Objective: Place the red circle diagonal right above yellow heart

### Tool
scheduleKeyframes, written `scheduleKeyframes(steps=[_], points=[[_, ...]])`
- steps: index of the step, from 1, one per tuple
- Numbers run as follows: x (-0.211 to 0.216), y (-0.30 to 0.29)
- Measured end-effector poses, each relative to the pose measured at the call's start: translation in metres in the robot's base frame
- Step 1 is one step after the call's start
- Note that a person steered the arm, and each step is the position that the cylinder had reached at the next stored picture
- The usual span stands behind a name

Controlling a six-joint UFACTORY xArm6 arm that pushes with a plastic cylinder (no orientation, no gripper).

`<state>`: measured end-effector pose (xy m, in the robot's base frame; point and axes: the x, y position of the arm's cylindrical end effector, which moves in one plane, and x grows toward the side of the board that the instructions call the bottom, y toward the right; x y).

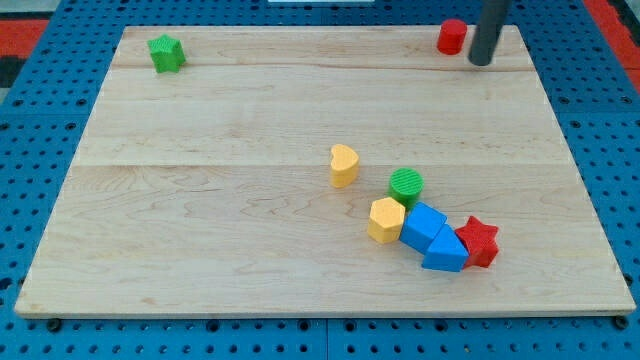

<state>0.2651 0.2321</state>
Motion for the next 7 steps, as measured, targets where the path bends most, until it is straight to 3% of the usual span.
scheduleKeyframes(steps=[1,2,4,5,7], points=[[-0.050,0.029],[-0.074,0.014],[-0.032,-0.099],[-0.007,-0.119],[-0.005,-0.133]])
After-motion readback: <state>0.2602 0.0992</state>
